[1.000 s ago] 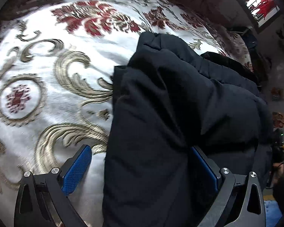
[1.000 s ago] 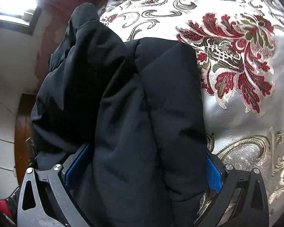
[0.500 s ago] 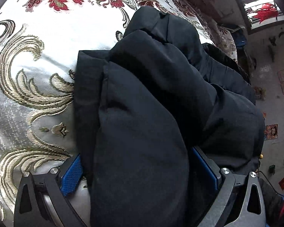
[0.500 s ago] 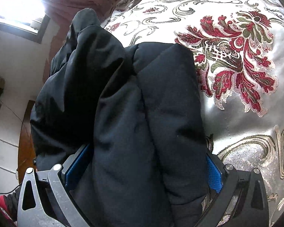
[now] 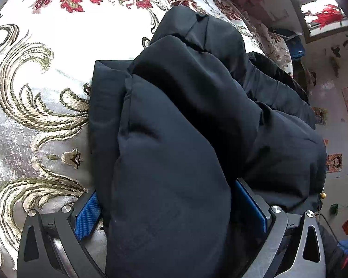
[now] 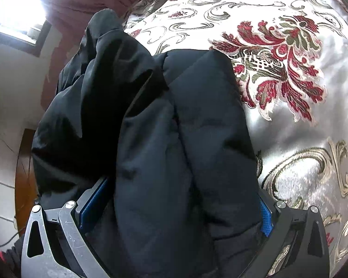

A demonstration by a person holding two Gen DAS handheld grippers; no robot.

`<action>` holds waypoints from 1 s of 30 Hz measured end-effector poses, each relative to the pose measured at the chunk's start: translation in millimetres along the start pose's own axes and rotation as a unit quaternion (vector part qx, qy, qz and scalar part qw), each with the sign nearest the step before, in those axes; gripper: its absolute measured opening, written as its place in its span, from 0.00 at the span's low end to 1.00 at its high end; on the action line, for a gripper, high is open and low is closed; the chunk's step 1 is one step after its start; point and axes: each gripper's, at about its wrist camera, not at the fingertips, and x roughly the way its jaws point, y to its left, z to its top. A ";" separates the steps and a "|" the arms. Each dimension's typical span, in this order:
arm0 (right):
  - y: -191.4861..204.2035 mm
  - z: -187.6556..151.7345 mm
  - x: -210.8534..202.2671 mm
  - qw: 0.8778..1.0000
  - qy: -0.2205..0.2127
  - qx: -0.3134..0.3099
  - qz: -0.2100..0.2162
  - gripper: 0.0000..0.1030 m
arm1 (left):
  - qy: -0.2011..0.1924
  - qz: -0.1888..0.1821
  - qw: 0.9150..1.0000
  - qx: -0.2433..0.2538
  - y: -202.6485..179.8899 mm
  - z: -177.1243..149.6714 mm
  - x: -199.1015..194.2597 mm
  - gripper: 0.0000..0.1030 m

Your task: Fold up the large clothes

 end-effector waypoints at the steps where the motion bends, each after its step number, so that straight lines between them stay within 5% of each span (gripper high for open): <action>1: 0.3 -2.3 -0.9 1.000 -0.004 0.000 -0.002 0.99 | 0.001 0.004 1.000 -0.002 -1.2 0.8 1.2 1.00; 5: 6.2 -9.7 -1.6 1.000 -0.016 -0.006 -0.021 0.99 | 0.000 0.022 1.000 -0.002 -15.1 2.9 5.8 0.97; 9: 16.5 -18.1 -6.1 0.999 -0.028 -0.015 -0.022 0.94 | -0.020 0.030 0.999 -0.012 -21.9 -0.7 2.5 0.78; 14: 26.6 -30.9 -20.6 0.999 -0.044 -0.024 -0.004 0.74 | -0.052 0.050 0.997 -0.014 -38.1 -9.7 -5.6 0.50; 17: 34.5 -34.1 -35.0 0.998 -0.045 -0.031 0.014 0.53 | -0.057 0.063 0.996 -0.015 -49.4 -14.0 -10.2 0.34; 19: 37.3 -32.0 -46.2 0.998 -0.047 -0.034 0.029 0.30 | -0.059 0.075 0.995 -0.017 -59.1 -17.3 -15.4 0.25; 22: 48.3 -27.4 -82.5 0.996 -0.054 -0.048 0.059 0.18 | -0.072 0.104 0.992 -0.024 -78.6 -28.4 -30.3 0.20; 30: 67.6 3.0 -199.4 0.984 -0.072 -0.141 0.086 0.14 | -0.115 0.135 0.984 0.000 -163.0 -73.0 -78.9 0.16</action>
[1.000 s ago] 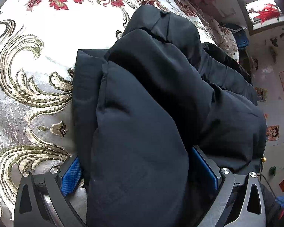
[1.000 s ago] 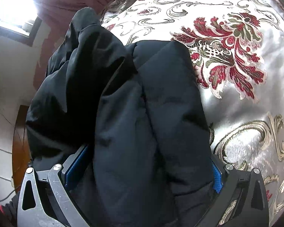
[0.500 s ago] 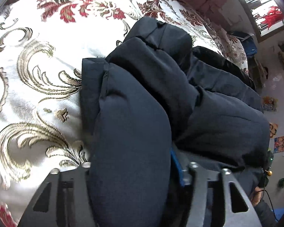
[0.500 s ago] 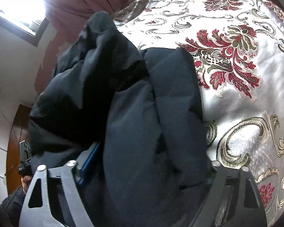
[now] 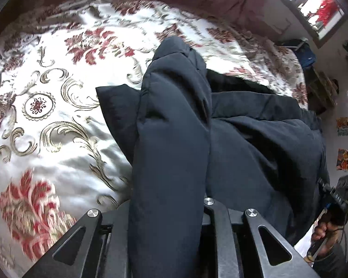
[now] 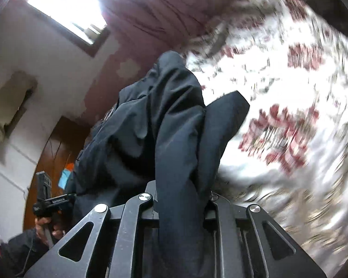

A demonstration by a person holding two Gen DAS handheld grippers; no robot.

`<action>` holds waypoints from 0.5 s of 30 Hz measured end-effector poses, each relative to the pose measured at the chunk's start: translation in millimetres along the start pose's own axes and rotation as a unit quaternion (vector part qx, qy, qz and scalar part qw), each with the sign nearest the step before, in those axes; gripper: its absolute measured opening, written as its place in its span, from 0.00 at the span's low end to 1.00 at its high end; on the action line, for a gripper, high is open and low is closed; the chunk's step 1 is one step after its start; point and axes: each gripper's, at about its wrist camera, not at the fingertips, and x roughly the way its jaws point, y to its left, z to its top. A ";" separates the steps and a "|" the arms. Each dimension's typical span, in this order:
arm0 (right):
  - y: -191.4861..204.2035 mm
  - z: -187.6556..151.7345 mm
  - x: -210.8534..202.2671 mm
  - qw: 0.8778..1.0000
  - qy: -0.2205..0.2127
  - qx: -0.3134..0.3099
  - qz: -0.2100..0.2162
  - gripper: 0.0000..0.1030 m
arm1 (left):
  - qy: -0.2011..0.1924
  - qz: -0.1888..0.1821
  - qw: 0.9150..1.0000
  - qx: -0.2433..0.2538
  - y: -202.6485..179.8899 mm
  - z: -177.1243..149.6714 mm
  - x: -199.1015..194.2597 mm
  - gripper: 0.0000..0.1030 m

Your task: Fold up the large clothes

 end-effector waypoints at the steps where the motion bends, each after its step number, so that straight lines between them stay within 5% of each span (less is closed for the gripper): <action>1: -3.6 4.9 -9.5 1.000 0.000 -0.005 -0.002 0.14 | -0.004 -0.002 1.000 0.003 -12.4 -4.0 -9.3 0.16; 8: -48.1 17.8 -82.3 1.000 0.005 -0.021 -0.016 0.14 | -0.031 -0.025 0.999 0.027 -91.9 -32.6 -47.9 0.16; 15: -117.8 -27.6 -36.2 0.996 0.053 0.035 -0.061 0.15 | -0.018 -0.008 0.999 0.034 -123.2 -64.5 -19.7 0.17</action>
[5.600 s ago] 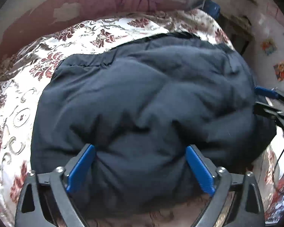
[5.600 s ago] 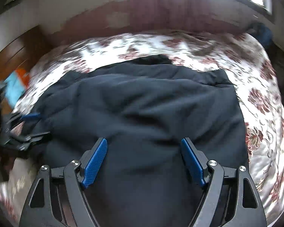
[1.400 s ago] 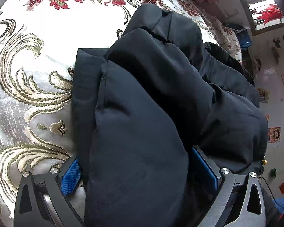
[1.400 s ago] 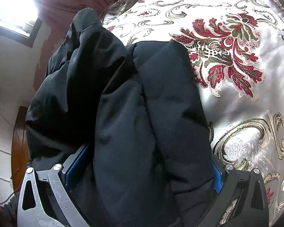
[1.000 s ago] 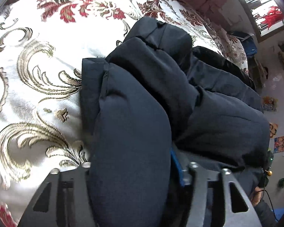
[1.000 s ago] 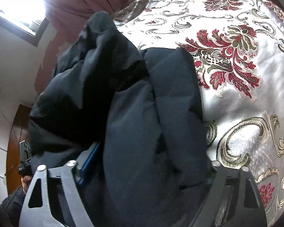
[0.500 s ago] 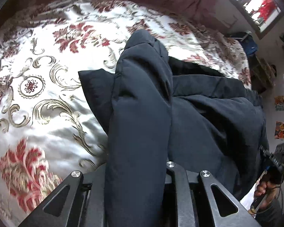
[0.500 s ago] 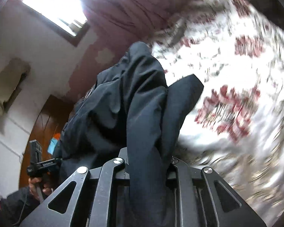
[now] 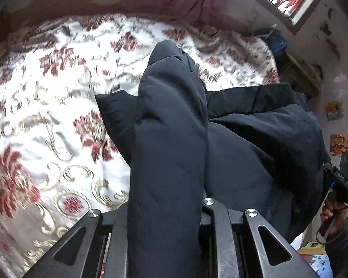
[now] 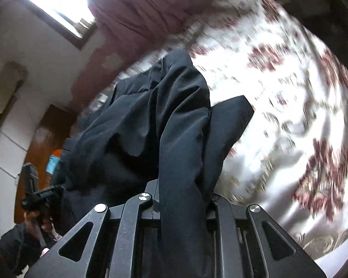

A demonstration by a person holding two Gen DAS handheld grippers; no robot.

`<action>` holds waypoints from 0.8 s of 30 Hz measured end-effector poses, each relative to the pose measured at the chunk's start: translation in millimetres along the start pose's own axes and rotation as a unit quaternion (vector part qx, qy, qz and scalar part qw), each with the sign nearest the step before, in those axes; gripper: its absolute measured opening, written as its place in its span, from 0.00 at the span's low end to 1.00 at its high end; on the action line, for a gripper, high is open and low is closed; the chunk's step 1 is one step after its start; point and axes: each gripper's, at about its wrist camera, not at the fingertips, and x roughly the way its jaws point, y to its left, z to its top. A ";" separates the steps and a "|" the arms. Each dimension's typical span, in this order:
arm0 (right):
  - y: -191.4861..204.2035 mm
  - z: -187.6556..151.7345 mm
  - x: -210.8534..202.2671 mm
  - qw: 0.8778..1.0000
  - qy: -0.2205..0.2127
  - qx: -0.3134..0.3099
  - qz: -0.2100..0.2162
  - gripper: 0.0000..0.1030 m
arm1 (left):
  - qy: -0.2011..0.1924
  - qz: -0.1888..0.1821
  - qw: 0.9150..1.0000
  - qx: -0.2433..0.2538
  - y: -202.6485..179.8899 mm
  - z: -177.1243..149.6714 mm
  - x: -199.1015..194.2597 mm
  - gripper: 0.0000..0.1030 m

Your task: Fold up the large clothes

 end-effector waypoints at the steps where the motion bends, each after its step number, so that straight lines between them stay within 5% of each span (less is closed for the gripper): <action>1: -12.5 -6.0 5.5 1.000 0.001 0.019 -0.001 0.16 | 0.001 0.008 1.000 -0.007 1.7 -3.3 8.9 0.16; 6: -33.0 -25.5 18.3 0.998 0.002 0.057 -0.008 0.29 | -0.016 0.024 0.997 -0.076 26.0 -11.8 34.7 0.18; 9: -26.6 -30.0 21.7 0.998 0.015 0.047 -0.030 0.49 | -0.019 0.030 0.996 -0.078 26.5 -7.9 43.3 0.22; 11: -15.9 -33.0 20.9 0.998 0.005 0.026 -0.055 0.53 | -0.015 0.039 0.997 -0.068 25.7 -4.6 48.7 0.29; 14: 10.0 -38.5 9.5 0.987 -0.028 -0.028 -0.154 0.66 | -0.010 0.046 0.997 -0.066 28.1 -5.1 51.2 0.38; 16: 26.5 -44.0 -2.5 0.967 -0.069 -0.081 -0.230 0.89 | -0.010 0.041 0.997 -0.067 34.7 -7.0 50.0 0.44; 18: 52.8 -54.0 -15.7 0.943 -0.121 -0.137 -0.280 0.89 | -0.027 0.051 0.996 -0.067 38.7 -13.4 42.0 0.54; 24: 85.2 -81.3 -35.6 0.937 -0.188 -0.140 -0.259 0.92 | -0.089 0.056 0.994 -0.033 38.3 -27.7 15.7 0.76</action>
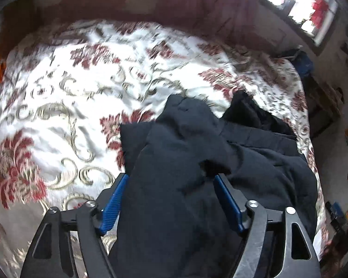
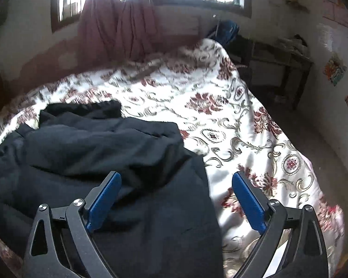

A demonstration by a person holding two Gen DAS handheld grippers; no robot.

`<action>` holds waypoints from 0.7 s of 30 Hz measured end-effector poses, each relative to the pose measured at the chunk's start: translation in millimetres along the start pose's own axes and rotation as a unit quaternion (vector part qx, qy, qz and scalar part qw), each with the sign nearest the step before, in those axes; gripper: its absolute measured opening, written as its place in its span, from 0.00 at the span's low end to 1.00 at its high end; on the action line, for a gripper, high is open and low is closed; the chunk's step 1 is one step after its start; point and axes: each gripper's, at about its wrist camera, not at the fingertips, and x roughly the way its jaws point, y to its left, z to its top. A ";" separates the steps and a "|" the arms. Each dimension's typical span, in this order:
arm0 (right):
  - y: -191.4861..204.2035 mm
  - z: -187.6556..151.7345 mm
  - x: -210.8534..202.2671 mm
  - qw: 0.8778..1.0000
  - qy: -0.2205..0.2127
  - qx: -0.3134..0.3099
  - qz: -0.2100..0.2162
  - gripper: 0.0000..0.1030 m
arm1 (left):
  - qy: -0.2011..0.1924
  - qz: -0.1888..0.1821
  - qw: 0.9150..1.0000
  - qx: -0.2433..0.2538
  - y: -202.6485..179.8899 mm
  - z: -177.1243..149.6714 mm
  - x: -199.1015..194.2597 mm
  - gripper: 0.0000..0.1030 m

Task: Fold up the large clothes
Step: 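Open both tools and withdraw them from the folded jacket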

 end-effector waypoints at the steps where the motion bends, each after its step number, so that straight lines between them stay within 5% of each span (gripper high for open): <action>1: 4.8 -3.1 -5.1 1.000 -0.014 0.006 0.002 0.93 | -0.008 -0.001 1.000 0.010 -2.0 -1.4 -2.7 0.80; 6: 14.6 -25.3 -38.6 0.996 -0.090 0.010 0.021 0.93 | -0.079 -0.004 0.995 0.057 -15.6 -11.4 -21.6 0.92; 10: 35.4 -39.6 -53.0 0.991 -0.132 -0.003 0.029 0.94 | -0.163 -0.011 0.982 0.096 -30.2 -28.3 -48.6 1.00; 21: 53.4 -60.1 -126.3 0.981 -0.182 -0.017 0.066 0.94 | -0.223 -0.044 0.970 0.088 -38.3 -81.1 -94.7 1.00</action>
